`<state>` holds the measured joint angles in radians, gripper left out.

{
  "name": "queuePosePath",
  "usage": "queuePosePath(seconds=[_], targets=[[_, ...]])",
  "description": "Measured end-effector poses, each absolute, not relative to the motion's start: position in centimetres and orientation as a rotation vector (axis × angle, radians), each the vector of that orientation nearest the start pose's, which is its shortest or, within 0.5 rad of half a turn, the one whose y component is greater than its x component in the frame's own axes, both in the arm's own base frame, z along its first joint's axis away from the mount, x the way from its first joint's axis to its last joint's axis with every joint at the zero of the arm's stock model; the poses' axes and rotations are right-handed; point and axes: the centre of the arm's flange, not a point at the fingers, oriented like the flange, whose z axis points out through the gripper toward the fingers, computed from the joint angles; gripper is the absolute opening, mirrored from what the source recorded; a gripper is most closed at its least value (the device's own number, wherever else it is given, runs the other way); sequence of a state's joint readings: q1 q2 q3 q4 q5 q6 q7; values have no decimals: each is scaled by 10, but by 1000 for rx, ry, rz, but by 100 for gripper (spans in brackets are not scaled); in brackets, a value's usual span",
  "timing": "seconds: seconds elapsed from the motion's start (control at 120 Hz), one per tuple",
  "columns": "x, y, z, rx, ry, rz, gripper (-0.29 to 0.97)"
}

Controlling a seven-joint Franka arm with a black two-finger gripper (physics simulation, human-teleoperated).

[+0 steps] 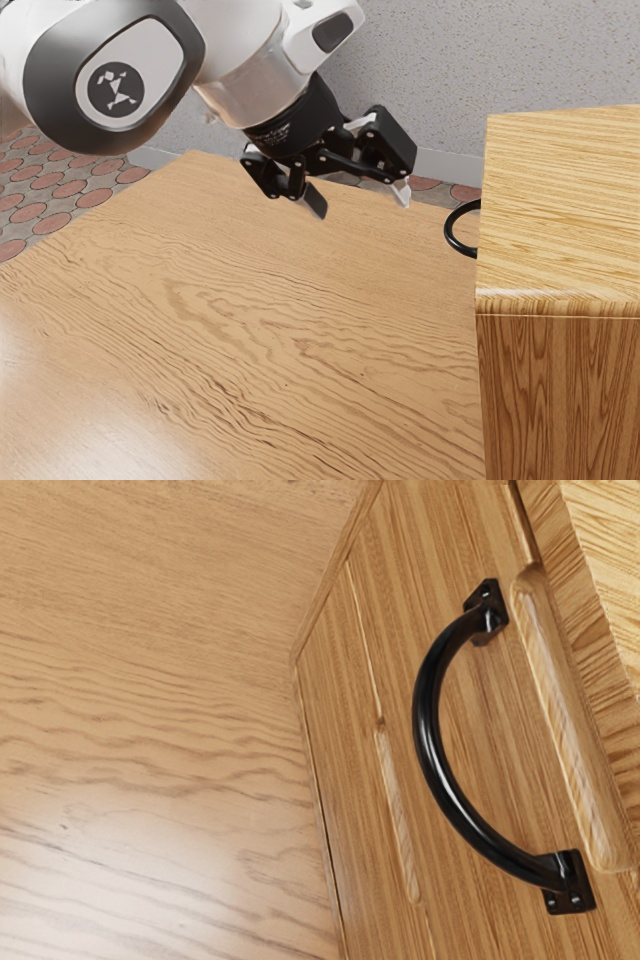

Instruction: Pull the drawer handle with one arm to open the drawer

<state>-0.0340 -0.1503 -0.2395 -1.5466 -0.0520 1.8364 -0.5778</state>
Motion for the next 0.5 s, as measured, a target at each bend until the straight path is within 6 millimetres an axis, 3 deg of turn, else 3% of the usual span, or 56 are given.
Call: queuePosePath(seconds=[0.5], targets=[[513,-166,716,-3235,-522,-647,68]])
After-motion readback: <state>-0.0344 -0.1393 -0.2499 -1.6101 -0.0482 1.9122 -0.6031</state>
